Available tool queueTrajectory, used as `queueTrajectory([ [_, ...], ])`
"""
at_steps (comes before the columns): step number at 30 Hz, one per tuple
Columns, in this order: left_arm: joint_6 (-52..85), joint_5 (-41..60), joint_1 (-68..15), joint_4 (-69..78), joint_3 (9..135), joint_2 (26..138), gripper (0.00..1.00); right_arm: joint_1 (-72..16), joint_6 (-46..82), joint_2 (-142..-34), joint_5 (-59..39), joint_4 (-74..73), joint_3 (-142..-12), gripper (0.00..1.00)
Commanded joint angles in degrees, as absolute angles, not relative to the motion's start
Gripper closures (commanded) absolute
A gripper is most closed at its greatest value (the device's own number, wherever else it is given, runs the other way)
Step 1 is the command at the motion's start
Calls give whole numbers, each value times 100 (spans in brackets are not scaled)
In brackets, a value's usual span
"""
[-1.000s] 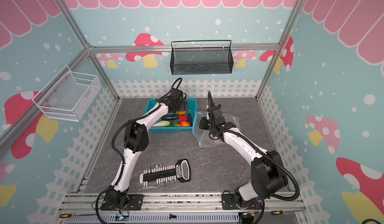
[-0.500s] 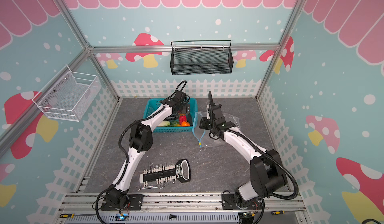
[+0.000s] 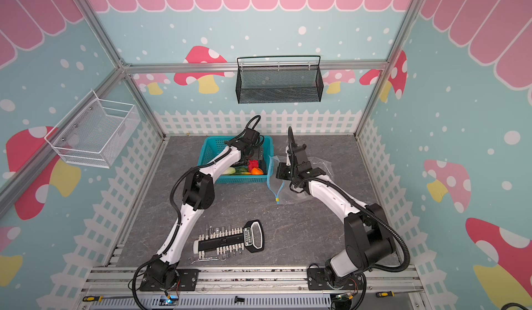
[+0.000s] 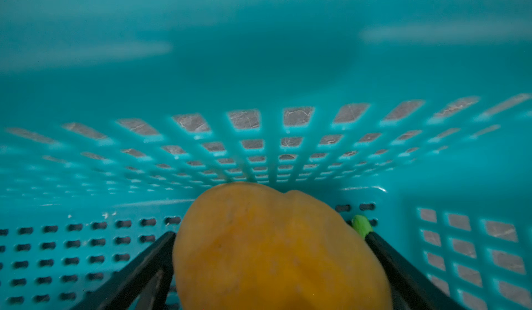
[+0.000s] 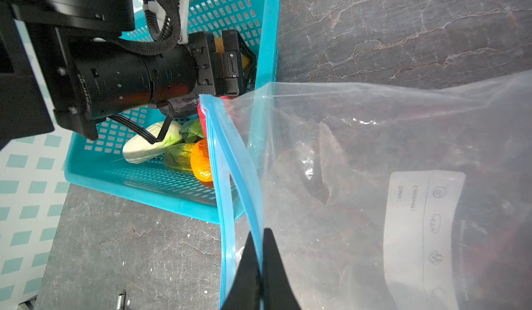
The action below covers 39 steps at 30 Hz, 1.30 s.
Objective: Place the food in the zip-top bag and seal the zipper
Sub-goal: 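Lower the left gripper onto the yellow squash and grasp it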
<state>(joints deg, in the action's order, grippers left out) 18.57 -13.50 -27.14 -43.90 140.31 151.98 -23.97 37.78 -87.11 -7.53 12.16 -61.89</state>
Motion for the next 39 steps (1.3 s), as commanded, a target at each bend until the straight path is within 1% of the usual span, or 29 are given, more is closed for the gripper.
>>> queueTrajectory([
  [1,1684,-1432,-2694,-4510,14179,15234,3,-2373,3814,-8781,-824,1096,-6317,100],
  [4,1668,-1448,-2672,-4498,14177,15190,15,-2366,3818,-8767,-814,1098,-6293,100],
  [12,1690,-1346,-2663,-4500,14227,15141,29,-2364,3840,-8727,-849,1094,-6258,100],
  [19,1785,-1244,-2663,-4500,14064,14889,36,-2364,3841,-8709,-926,1060,-6267,100],
  [25,1934,-1095,-2663,-4492,13732,14537,39,-2364,3854,-8701,-980,1036,-6223,100],
  [36,2161,-951,-2624,-4311,12729,13512,43,-2353,3881,-8581,-980,1046,-6267,100],
  [39,2372,-707,-2628,-4031,12160,13134,45,-2355,3888,-8521,-951,1044,-6234,100],
])
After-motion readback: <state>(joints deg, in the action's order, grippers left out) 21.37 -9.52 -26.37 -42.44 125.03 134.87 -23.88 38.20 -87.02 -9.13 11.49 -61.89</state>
